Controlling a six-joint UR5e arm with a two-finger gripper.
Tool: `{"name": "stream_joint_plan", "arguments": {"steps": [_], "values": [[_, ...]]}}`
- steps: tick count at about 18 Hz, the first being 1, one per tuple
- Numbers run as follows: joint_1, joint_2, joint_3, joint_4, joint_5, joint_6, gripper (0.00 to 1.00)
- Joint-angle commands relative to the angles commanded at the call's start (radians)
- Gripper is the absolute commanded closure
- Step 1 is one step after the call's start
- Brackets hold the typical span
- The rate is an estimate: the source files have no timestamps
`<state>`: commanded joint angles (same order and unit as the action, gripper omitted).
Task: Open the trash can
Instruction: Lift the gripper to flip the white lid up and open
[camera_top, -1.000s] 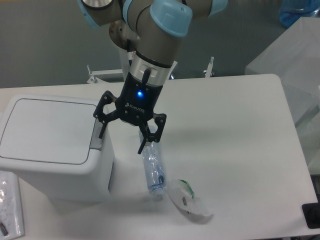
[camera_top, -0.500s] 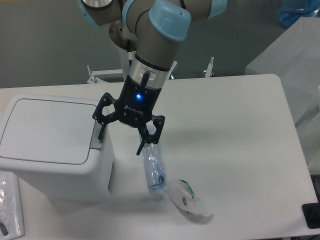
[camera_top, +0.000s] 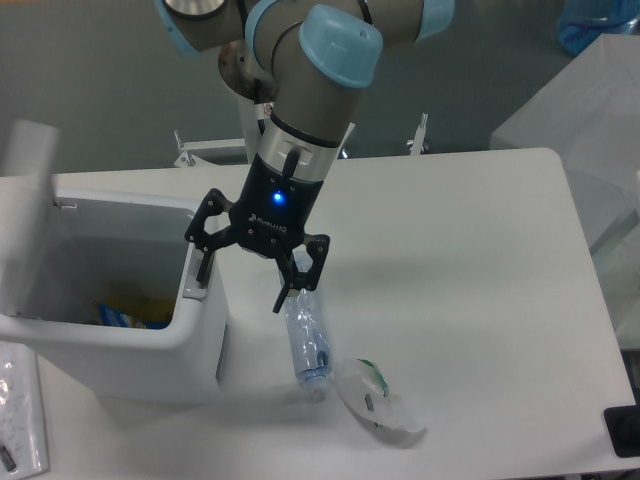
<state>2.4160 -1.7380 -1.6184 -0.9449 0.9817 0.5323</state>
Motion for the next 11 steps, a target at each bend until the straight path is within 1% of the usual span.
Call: {"name": "stream_joint_plan", "arguments": {"steps": [2, 4, 6, 7, 10, 11], "values": [[0.0, 0.0, 0.003, 0.0, 0.0, 0.003, 0.0], [0.0, -0.002, 0.02, 0.003, 0.008, 0.012, 0.0], [0.002, -0.003, 0.038, 0.029, 0.012, 0.015, 0.0], [0.008, -0.005, 0.049, 0.041, 0.014, 0.015, 0.0], [0.012, -0.028, 0.096, 0.051, 0.017, 0.015, 0.0], [0.023, -0.032, 0.11, 0.051, 0.04, 0.017, 0.0]]}}
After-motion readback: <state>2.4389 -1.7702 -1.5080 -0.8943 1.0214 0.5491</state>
